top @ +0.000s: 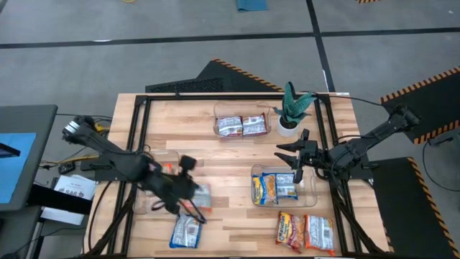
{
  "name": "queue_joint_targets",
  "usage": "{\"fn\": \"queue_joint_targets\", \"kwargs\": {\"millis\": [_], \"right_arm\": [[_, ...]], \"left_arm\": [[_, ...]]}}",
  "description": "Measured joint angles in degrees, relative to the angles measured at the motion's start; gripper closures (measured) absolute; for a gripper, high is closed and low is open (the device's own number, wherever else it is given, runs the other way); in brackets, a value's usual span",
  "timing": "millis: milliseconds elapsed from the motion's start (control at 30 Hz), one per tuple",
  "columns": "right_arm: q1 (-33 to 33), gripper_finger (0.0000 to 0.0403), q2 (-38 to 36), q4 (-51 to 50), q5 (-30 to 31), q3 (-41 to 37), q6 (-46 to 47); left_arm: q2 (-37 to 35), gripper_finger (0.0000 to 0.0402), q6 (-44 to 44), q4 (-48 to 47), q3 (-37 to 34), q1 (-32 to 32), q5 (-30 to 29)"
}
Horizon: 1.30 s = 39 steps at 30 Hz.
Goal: Sort Maruchan noodles
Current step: Put the left orange bag into the bottom left transparent bin
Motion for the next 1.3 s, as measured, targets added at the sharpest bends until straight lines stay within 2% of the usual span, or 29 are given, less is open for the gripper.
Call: {"fn": "queue_joint_targets", "kwargs": {"millis": [200, 333, 500, 600, 733, 900, 1000, 1133, 1300], "right_arm": [[-0.02, 0.0251, 0.00, 0.00, 0.00, 0.00, 0.03], [-0.04, 0.0251, 0.01, 0.00, 0.00, 0.00, 0.14], [-0.04, 0.0251, 0.00, 0.04, 0.00, 0.00, 0.14], [-0.04, 0.0251, 0.00, 0.04, 0.00, 0.00, 0.12], [-0.04, 0.0251, 0.00, 0.04, 0.00, 0.00, 0.09], [-0.04, 0.0251, 0.02, -0.24, 0.00, 0.00, -0.02], [-0.04, 0.0251, 0.02, -0.91, 0.00, 0.00, -0.01], [-0.04, 0.0251, 0.02, -1.18, 0.02, 0.00, 0.01], [-0.04, 0.0251, 0.02, -1.21, 0.00, 0.00, 0.12]], "left_arm": [[-8.75, 0.0401, -5.46, -6.31, 0.32, -2.05, -10.47], [-9.19, 0.0401, -7.04, -6.75, -2.37, -0.34, -7.43], [-2.24, 0.0392, -2.55, 1.16, -6.14, 2.72, -2.56], [3.71, 0.0361, -2.09, 6.27, -6.06, 4.45, 1.61], [11.57, 0.0291, -2.83, 6.82, -3.84, 5.93, 6.63], [19.54, 0.0198, -7.55, 5.23, -2.34, 6.18, 8.88], [23.36, 0.0159, -11.01, 2.71, -2.34, 5.96, 8.66], [26.06, 0.0130, -14.74, 1.36, -2.34, 5.82, 8.03], [27.09, 0.0125, -18.75, 0.86, -2.35, 5.72, 8.28]]}}
